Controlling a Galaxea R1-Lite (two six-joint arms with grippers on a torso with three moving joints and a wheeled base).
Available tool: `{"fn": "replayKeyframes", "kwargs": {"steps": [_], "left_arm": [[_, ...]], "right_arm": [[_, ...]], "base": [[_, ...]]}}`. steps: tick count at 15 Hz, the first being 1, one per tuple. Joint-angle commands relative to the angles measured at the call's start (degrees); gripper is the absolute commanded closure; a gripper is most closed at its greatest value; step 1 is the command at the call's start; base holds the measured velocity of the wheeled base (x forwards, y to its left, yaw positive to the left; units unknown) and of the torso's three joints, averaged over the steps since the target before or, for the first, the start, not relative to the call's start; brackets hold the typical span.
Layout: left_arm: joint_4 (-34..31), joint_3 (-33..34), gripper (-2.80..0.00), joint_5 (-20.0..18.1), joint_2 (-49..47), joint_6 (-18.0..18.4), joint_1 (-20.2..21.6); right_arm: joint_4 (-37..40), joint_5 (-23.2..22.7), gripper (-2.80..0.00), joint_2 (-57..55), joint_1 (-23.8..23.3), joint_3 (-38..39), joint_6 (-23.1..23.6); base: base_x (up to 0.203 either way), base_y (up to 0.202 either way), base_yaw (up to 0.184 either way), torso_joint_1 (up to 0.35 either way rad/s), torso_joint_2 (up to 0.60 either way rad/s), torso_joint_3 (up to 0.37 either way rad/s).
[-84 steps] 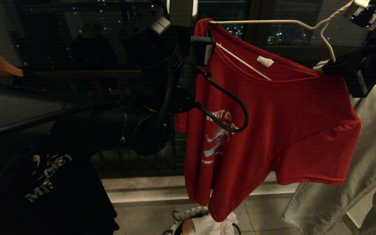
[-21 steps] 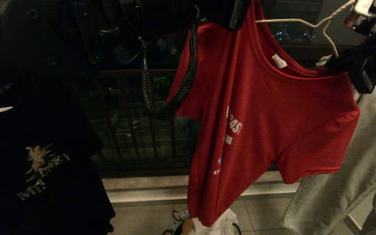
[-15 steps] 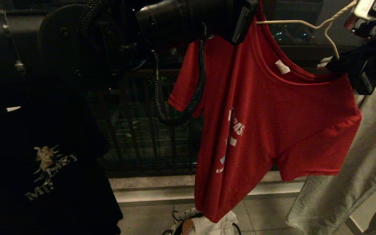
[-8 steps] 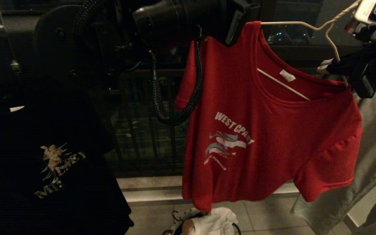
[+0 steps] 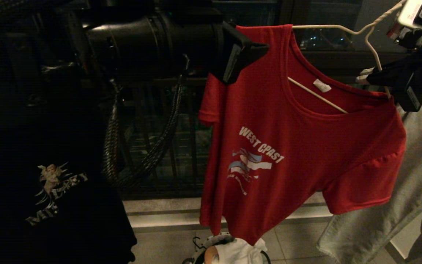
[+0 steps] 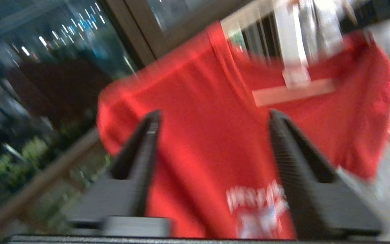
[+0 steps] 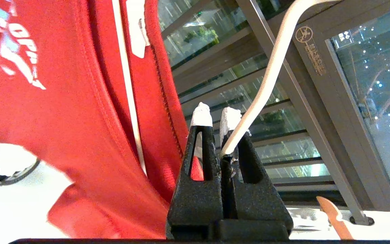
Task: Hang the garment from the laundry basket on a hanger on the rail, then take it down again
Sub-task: Take the clothes off the clothes rack
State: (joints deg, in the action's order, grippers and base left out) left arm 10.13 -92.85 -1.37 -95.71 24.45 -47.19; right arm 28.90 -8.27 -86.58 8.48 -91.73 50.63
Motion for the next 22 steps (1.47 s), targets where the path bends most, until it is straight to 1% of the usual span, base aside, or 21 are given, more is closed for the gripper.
{"fn": "replayKeyframes", "kwargs": {"steps": [1,2,4,6,7,9,11,12,15,17,21,22], "left_arm": [[0.28,6.87,0.0,1.04,7.08,-1.27,0.03],[0.33,10.01,0.0,2.44,9.75,-3.49,0.14],[0.33,15.22,0.0,6.34,13.39,-7.85,1.19],[0.33,20.14,0.0,8.79,15.26,-10.06,2.49],[0.34,22.1,0.0,9.23,15.87,-10.87,3.53],[0.41,25.18,0.0,9.35,17.26,-14.12,5.48],[0.41,27.1,0.0,9.35,18.18,-14.93,6.3],[0.41,27.55,0.0,9.37,18.54,-15.04,6.5],[0.41,28.74,0.0,9.37,20.87,-16.43,7.32],[0.45,30.8,0.0,9.37,22.77,-18.36,7.85],[0.54,33.73,0.0,9.36,23.02,-19.66,7.81],[1.42,35.12,0.0,9.32,22.96,-20.38,7.81]], "right_arm": [[0.28,-0.08,0.0,0.11,-0.05,-0.02,0.26],[0.37,-0.01,0.0,0.35,-0.14,-0.02,0.17],[1.04,1.72,0.0,0.45,-0.47,-0.04,0.26],[2.0,3.16,0.0,0.27,-1.45,0.23,0.26],[2.03,3.46,0.0,0.12,-1.95,0.27,0.26],[1.93,4.15,0.0,-0.09,-2.7,0.42,0.26],[1.69,4.66,0.0,-0.52,-2.95,0.33,0.26],[1.59,4.66,-2.8,-0.52,-2.95,0.33,0.26],[1.72,4.45,-2.8,0.34,-2.95,0.28,0.12],[1.94,4.15,-2.8,2.17,-2.95,0.43,-0.22],[1.95,4.03,-2.8,3.72,-2.95,0.68,-1.15],[1.95,3.9,-2.8,4.3,-2.95,0.75,-1.64]], "base": [[0.0,0.0,0.0,0.0,0.0,0.0],[0.0,0.0,0.0,0.0,0.0,0.0],[0.0,0.0,0.0,0.0,0.0,0.0],[0.0,0.0,0.0,0.0,0.0,0.0],[0.0,0.0,0.0,0.0,0.0,0.0],[0.0,0.0,0.0,0.0,0.0,0.0],[0.0,0.0,0.0,0.0,0.0,0.0],[0.0,0.0,0.0,0.0,0.0,0.0],[0.0,0.0,0.0,0.0,0.0,0.0],[0.0,0.0,0.0,0.0,0.0,0.0],[0.0,0.0,0.0,0.0,0.0,0.0],[0.0,0.0,0.0,0.0,0.0,0.0]]}}
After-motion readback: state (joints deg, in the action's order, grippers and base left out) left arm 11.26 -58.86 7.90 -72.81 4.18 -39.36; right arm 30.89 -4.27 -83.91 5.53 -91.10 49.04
